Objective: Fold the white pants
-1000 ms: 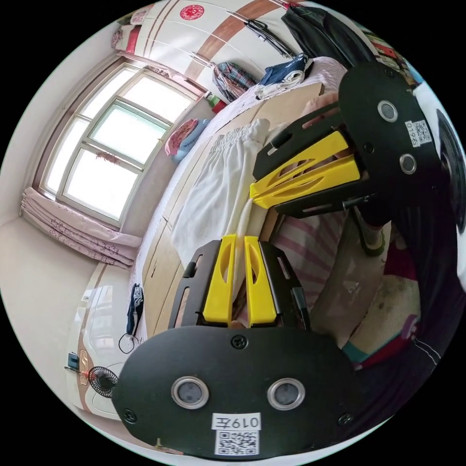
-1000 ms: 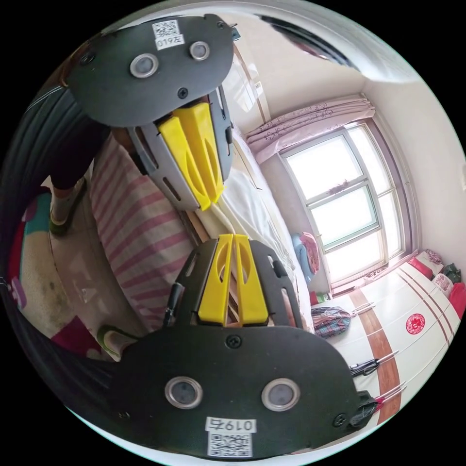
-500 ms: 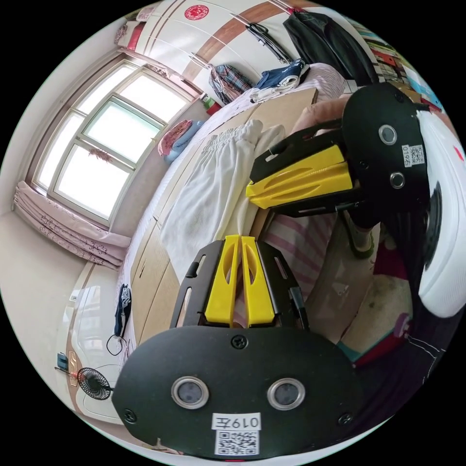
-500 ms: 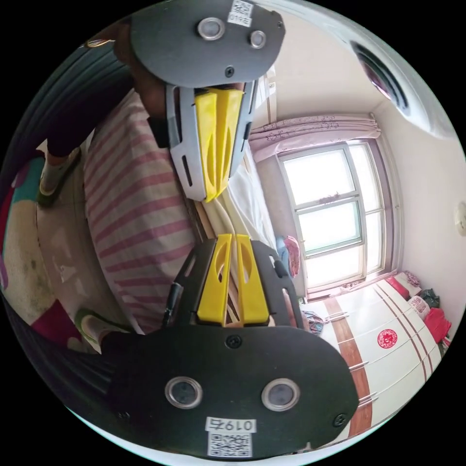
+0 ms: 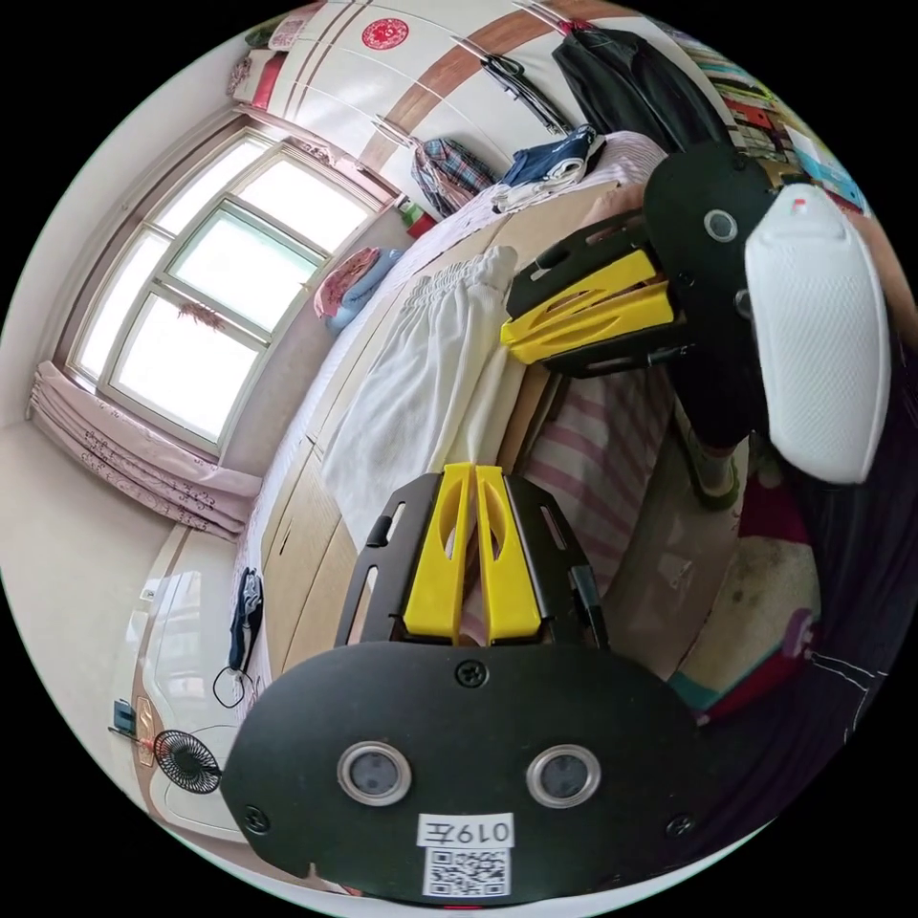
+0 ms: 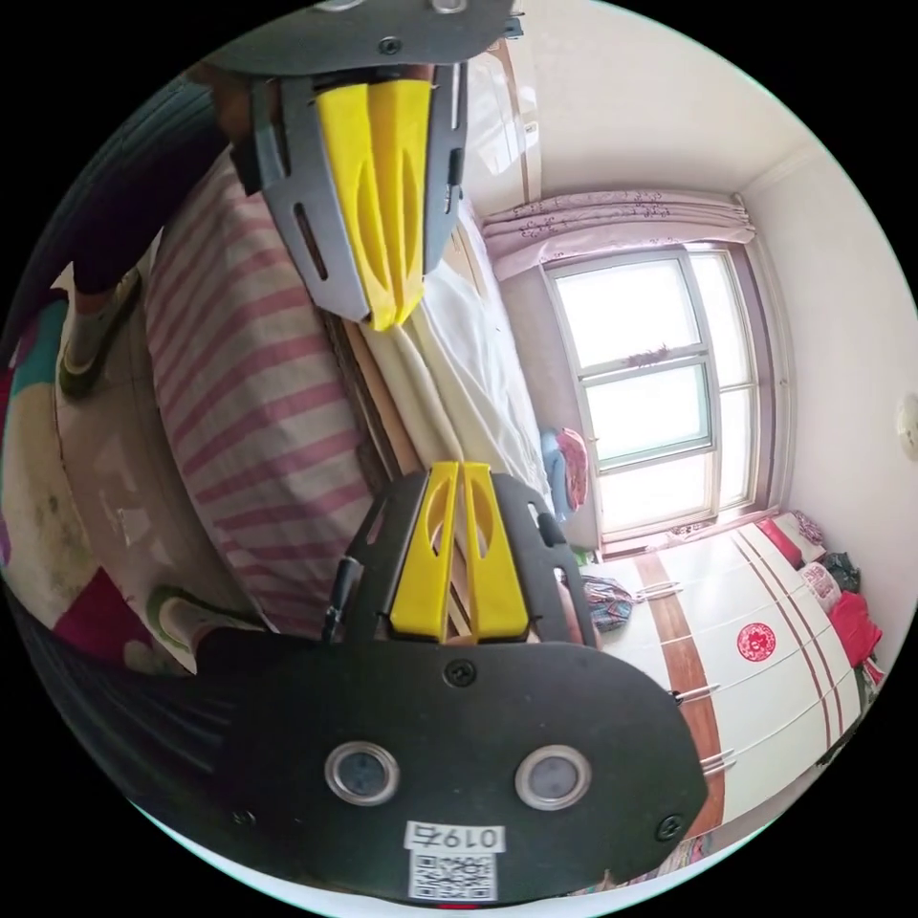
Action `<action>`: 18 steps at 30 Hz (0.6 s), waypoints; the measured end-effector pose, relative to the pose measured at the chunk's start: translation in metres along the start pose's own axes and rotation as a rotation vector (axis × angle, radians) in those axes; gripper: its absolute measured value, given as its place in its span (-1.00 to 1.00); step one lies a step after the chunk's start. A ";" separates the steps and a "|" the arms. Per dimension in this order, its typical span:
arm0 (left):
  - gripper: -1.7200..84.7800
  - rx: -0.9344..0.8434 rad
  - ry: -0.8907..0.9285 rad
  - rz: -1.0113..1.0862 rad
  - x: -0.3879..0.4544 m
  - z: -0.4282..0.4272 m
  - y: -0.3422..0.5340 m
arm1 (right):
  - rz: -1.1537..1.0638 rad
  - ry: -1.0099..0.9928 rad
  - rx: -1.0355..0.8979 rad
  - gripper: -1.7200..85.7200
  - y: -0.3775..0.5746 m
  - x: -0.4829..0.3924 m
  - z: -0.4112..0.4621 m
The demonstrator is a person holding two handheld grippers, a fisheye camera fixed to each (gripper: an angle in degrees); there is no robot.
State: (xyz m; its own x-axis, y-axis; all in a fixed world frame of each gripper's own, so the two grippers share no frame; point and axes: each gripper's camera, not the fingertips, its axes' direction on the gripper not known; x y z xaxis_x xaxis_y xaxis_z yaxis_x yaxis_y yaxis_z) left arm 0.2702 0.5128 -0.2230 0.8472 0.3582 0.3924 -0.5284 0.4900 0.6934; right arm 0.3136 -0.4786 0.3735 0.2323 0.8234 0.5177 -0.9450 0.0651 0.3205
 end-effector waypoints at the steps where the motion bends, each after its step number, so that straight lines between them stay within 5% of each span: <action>1: -0.95 0.000 0.001 0.004 0.001 0.000 0.000 | 0.001 -0.027 0.002 -0.98 0.002 0.002 -0.003; 18: -0.94 -0.023 0.017 0.026 0.010 0.010 -0.005 | 0.020 0.003 -0.090 -0.85 0.004 0.013 0.002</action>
State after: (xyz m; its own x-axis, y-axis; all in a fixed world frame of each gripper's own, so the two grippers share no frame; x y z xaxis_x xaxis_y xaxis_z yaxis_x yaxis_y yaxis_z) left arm 0.2816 0.5058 -0.2161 0.8321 0.3843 0.3999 -0.5517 0.4984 0.6688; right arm 0.3134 -0.4689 0.3831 0.2128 0.8269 0.5205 -0.9663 0.0989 0.2378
